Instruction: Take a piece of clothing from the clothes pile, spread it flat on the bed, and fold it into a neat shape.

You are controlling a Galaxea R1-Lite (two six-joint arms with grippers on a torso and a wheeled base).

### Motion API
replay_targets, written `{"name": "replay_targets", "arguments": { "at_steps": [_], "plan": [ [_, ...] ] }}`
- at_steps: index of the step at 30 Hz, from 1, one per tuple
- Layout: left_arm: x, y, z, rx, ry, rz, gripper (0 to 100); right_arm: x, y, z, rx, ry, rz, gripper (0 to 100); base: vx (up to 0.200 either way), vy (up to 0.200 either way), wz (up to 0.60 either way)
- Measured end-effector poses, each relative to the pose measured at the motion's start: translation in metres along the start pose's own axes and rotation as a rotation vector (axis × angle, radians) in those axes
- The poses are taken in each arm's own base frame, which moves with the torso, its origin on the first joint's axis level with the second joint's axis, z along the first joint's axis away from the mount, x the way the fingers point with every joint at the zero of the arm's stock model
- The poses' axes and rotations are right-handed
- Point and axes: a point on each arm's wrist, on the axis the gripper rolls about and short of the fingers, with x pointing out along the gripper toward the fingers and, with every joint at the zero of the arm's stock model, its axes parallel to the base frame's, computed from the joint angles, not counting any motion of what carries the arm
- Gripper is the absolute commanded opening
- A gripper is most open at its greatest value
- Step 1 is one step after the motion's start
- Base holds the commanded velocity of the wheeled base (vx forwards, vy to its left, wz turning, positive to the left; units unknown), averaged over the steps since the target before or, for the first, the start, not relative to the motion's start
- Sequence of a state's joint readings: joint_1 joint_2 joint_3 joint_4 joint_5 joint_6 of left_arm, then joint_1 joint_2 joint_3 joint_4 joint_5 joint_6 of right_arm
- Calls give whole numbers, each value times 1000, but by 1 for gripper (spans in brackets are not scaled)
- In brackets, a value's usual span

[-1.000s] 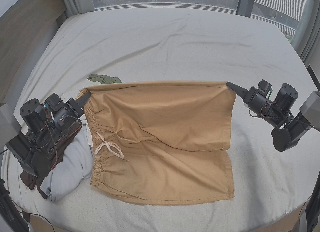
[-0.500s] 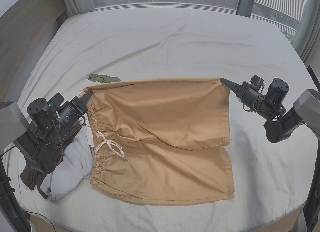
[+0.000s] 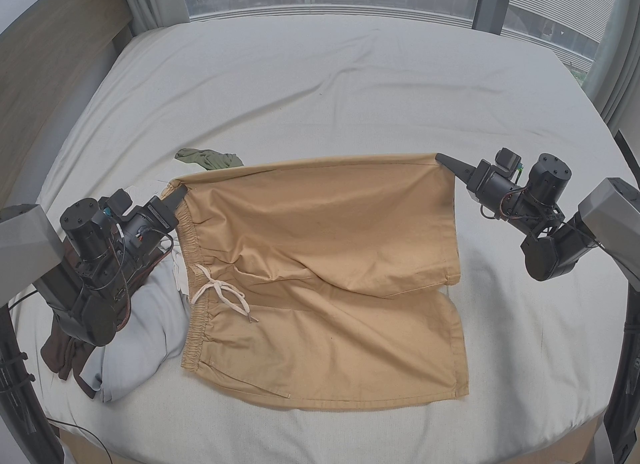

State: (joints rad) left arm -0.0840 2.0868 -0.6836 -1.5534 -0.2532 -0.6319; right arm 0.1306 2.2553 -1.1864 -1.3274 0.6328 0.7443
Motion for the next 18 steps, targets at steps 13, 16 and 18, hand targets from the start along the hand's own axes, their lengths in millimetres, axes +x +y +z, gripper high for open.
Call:
{"name": "replay_targets", "arguments": {
  "at_steps": [13, 16, 18],
  "plan": [
    [0, 1, -5, -3, 16, 6, 100, -3, -7, -9, 14, 11, -18, 100, 0, 0, 0],
    [-1, 2, -8, -6, 25, 11, 100, -13, -5, -17, 39, 40, -46, 100, 0, 0, 0],
    [-3, 2, -9, -8, 31, 15, 100, -21, -1, -22, 46, 60, -65, 100, 0, 0, 0]
  ]
}}
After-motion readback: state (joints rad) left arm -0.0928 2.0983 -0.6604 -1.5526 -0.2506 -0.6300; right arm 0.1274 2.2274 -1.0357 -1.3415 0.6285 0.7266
